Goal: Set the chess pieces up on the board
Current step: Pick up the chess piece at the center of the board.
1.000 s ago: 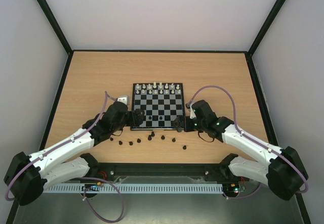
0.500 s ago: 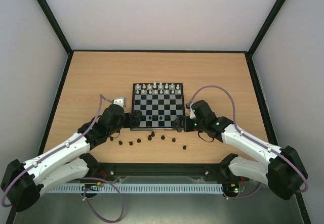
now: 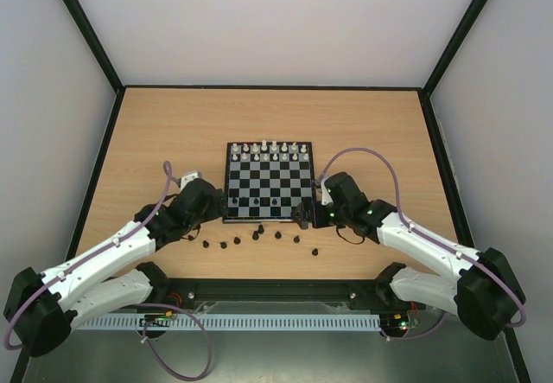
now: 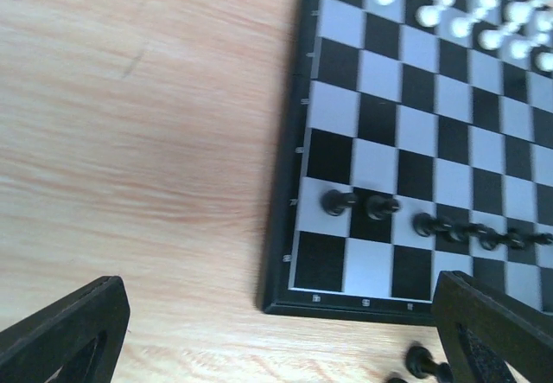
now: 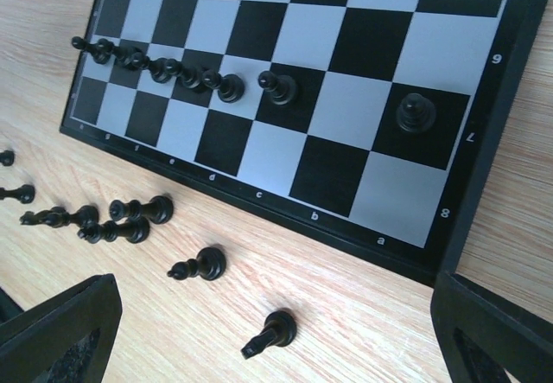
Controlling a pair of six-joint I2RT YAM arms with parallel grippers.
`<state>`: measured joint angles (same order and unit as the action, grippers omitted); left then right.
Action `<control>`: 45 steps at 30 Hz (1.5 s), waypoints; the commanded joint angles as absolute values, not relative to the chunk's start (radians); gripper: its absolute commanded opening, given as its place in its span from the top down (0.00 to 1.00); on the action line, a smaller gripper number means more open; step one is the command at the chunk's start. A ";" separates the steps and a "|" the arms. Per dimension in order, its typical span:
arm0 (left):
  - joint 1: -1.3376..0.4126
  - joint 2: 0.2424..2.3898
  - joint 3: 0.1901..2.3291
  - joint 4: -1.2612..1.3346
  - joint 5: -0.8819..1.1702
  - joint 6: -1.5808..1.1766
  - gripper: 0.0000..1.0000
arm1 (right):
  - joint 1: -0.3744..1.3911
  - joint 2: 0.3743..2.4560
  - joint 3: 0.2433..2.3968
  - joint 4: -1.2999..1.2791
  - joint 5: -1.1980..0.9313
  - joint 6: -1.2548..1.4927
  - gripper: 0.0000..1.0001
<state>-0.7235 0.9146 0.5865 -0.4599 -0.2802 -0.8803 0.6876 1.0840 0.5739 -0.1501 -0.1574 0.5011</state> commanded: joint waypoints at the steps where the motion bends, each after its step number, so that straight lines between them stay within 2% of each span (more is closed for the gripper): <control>1: -0.712 0.953 0.653 -0.670 -0.380 -1.025 0.01 | 0.702 1.046 0.562 -0.132 -0.194 0.499 0.01; 12: -0.698 0.927 0.740 -0.746 -0.274 -0.956 0.01 | 0.727 1.049 0.558 -0.114 -0.220 0.502 0.01; 20: -0.693 0.923 0.713 -0.645 -0.117 -0.915 0.01 | 0.735 1.058 0.536 -0.057 -0.255 0.531 0.01; 45: -0.590 0.960 0.675 -0.754 -0.168 -1.064 0.01 | 0.741 0.940 0.460 -0.031 -0.195 0.546 0.01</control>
<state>-0.6201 0.9573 0.6865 -0.7128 -0.1688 -1.0512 0.7338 0.9565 0.4747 -0.0380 -0.2104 0.5434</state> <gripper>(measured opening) 0.990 0.986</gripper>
